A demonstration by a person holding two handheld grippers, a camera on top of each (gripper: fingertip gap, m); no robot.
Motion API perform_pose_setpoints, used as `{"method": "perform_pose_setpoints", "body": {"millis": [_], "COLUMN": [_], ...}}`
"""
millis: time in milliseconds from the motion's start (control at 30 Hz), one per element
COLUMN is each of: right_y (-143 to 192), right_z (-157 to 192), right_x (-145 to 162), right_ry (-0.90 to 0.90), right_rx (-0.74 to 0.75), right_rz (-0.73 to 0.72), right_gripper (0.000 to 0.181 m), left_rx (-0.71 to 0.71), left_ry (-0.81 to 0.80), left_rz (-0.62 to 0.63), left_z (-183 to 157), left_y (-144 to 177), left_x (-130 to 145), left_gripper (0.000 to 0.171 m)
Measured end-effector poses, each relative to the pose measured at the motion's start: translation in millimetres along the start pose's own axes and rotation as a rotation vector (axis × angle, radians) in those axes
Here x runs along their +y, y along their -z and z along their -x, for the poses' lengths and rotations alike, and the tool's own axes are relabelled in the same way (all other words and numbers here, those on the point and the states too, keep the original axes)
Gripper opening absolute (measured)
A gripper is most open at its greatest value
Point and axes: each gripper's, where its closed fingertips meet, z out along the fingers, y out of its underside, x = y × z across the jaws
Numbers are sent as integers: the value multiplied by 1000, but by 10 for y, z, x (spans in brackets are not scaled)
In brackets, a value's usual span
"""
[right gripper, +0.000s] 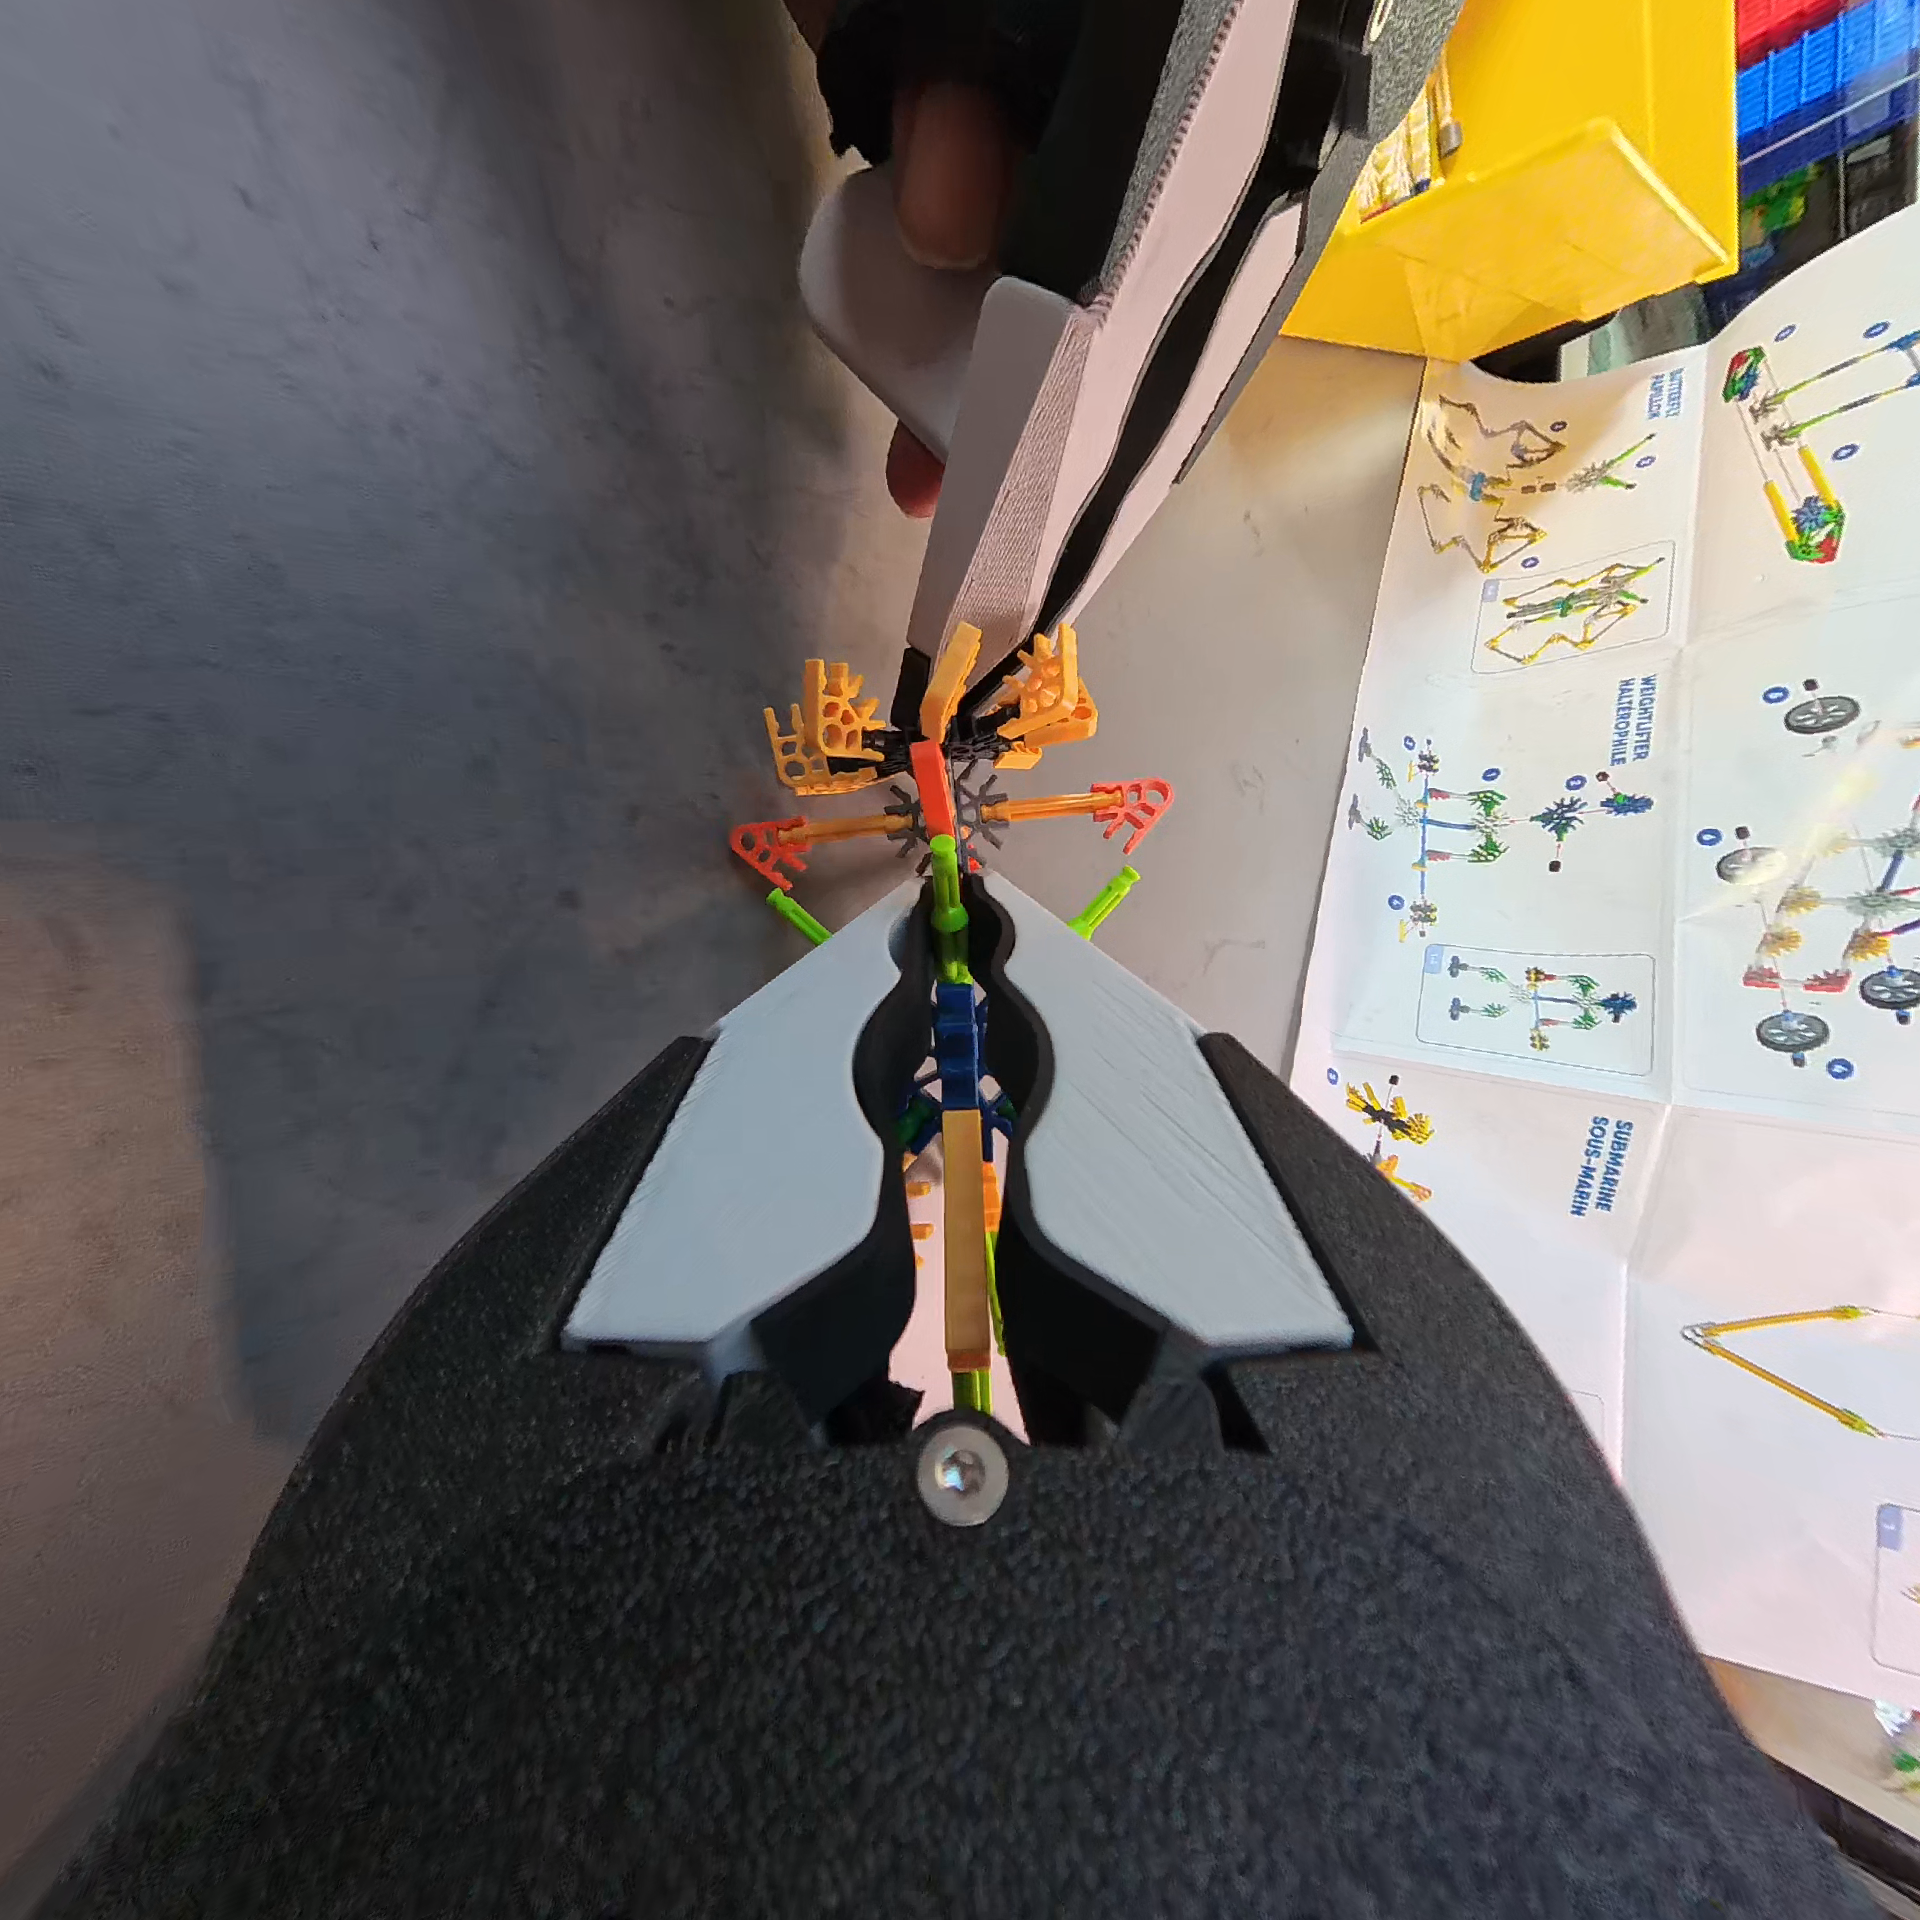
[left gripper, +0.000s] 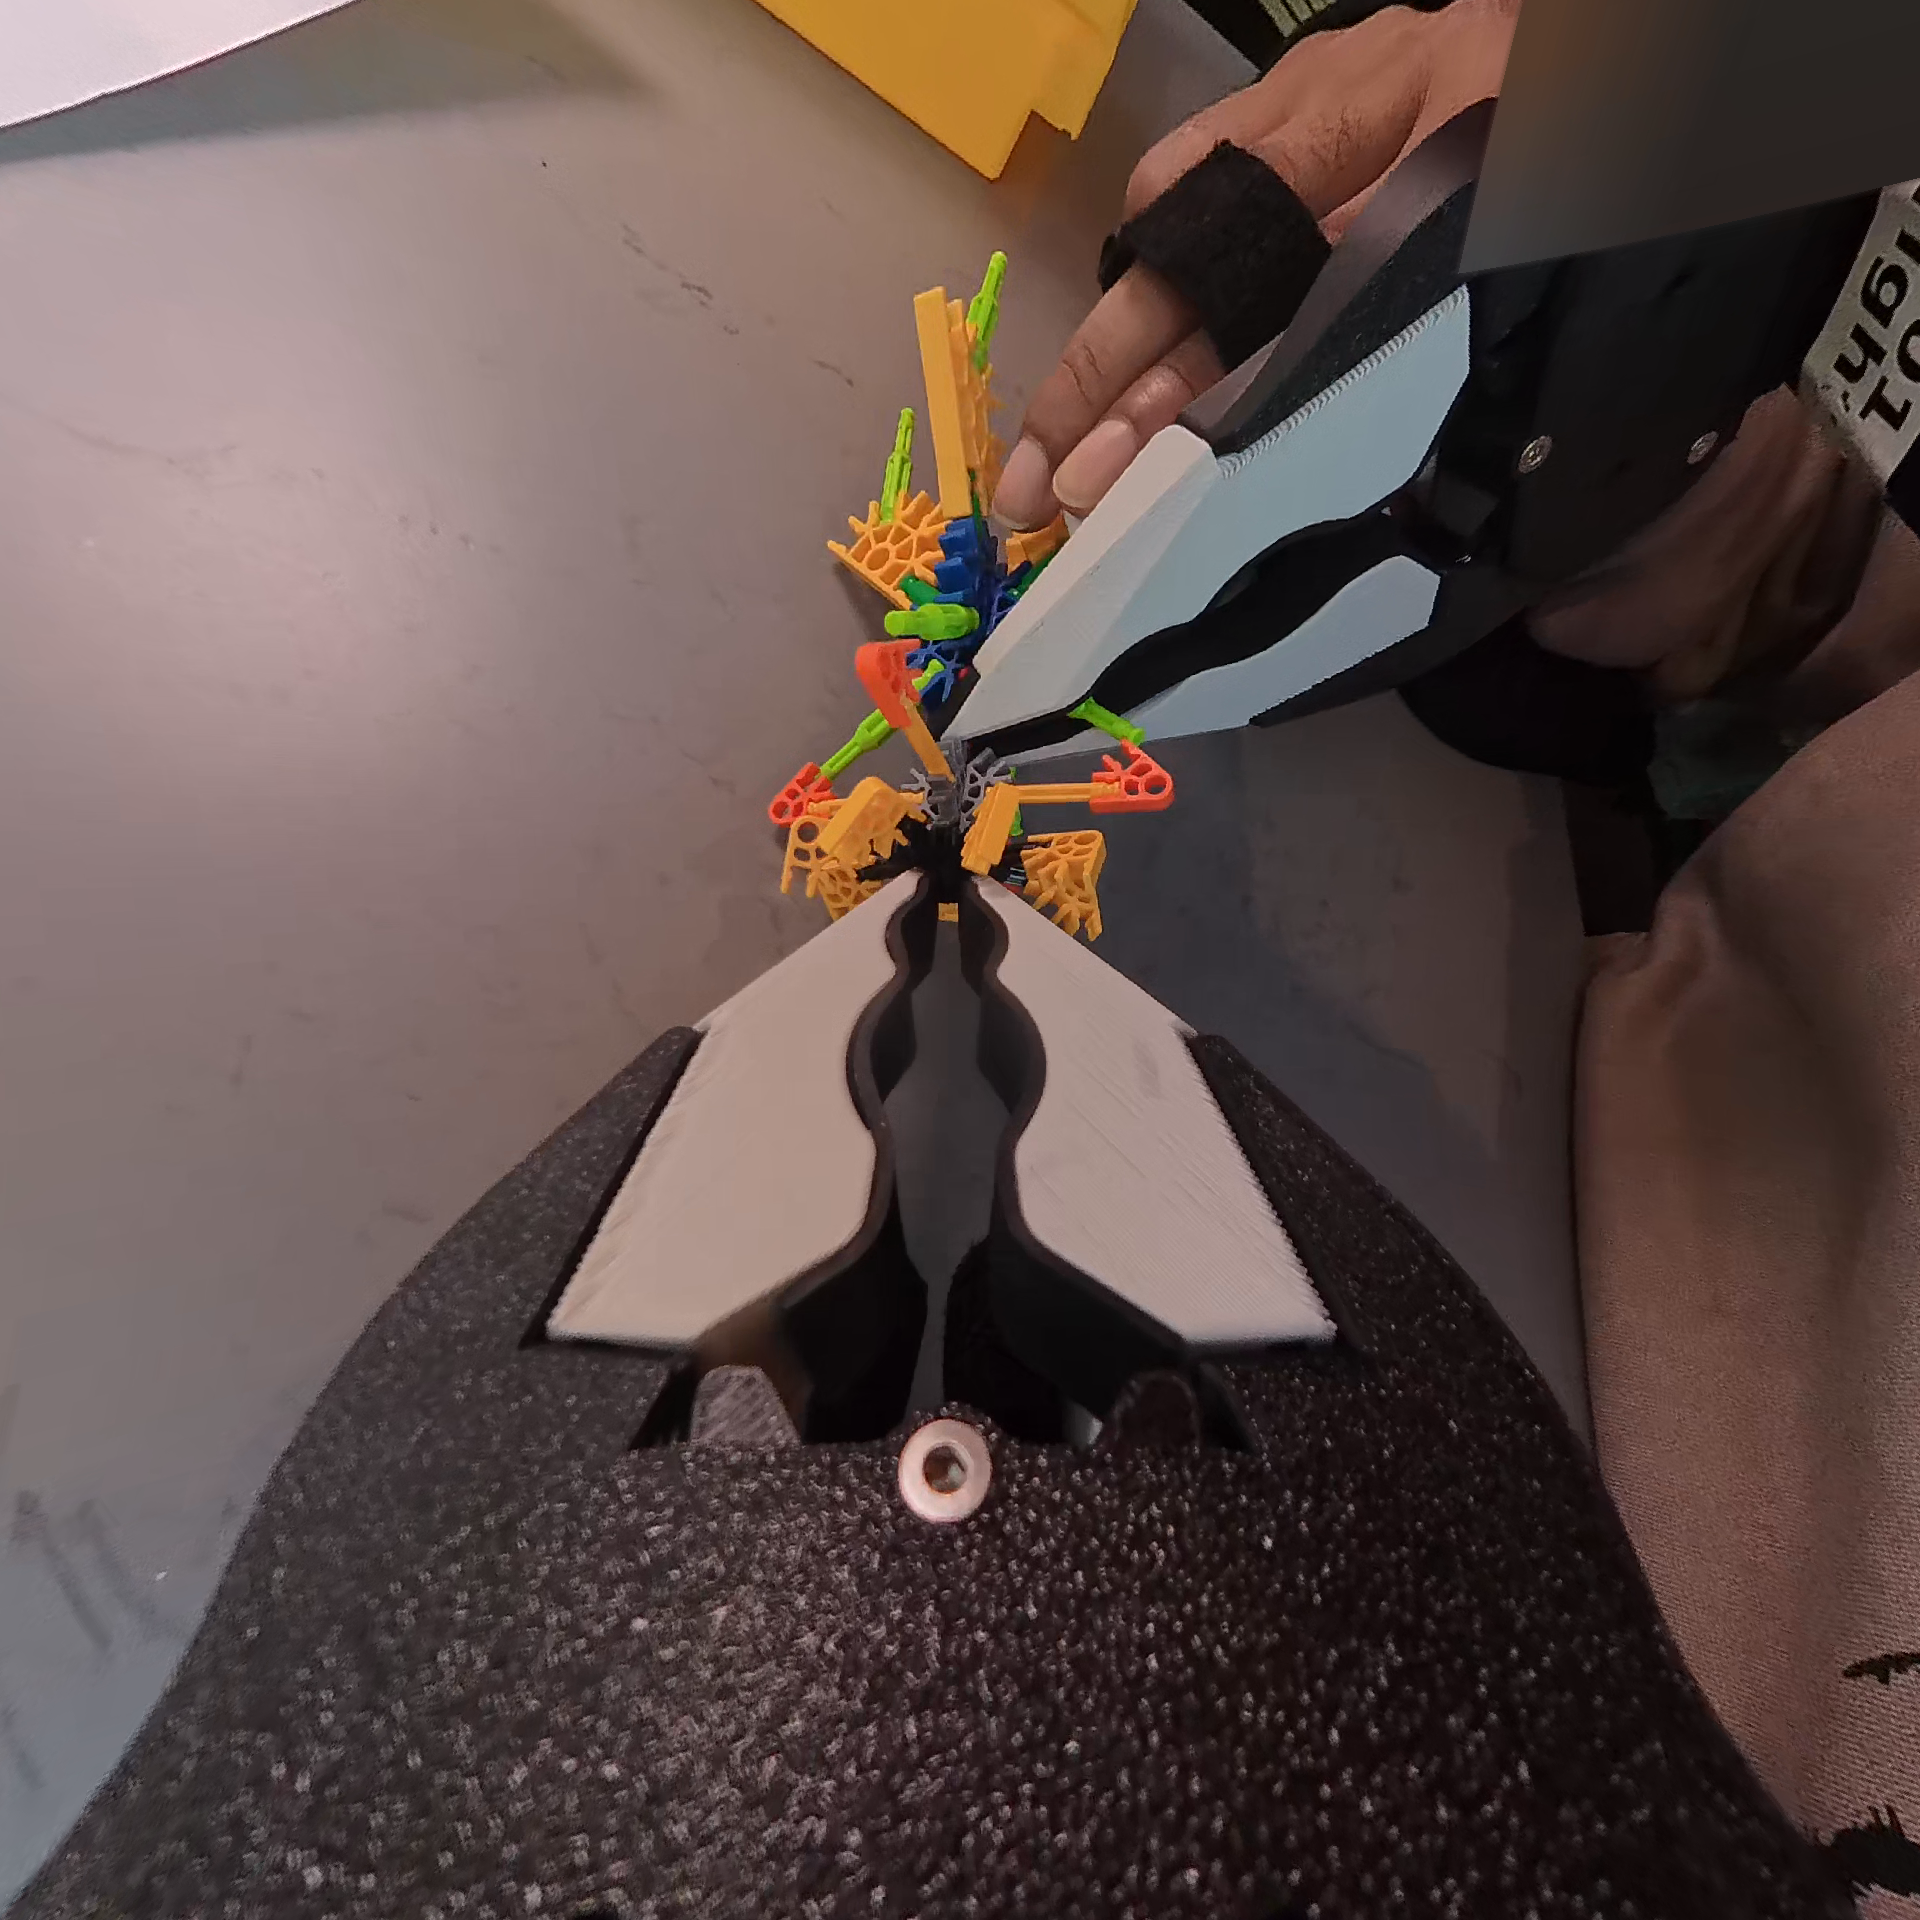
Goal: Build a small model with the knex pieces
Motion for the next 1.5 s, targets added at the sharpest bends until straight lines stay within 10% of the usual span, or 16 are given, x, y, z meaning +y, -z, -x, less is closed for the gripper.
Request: {"method": "perform_pose_setpoints", "body": {"millis": [433,1033,1333,1500], "right_y": [80,57,304,79], "right_z": [-13,-27,-151,2], "right_x": [3,71,157,267], "right_ry": [-7,101,-54,98], "right_rx": [-24,38,-41,-38], "right_rz": [6,57,40,107], "right_gripper": [20,3,64,51], "left_rx": [28,45,49,50], "left_ry": [40,51,57,58], "left_rz": [4,-2,-1,1], "left_z": [-2,-36,-41,-51], "left_y": [51,27,18,17], "left_x": [43,40,34,40], "left_gripper": [3,3,3,3]}}
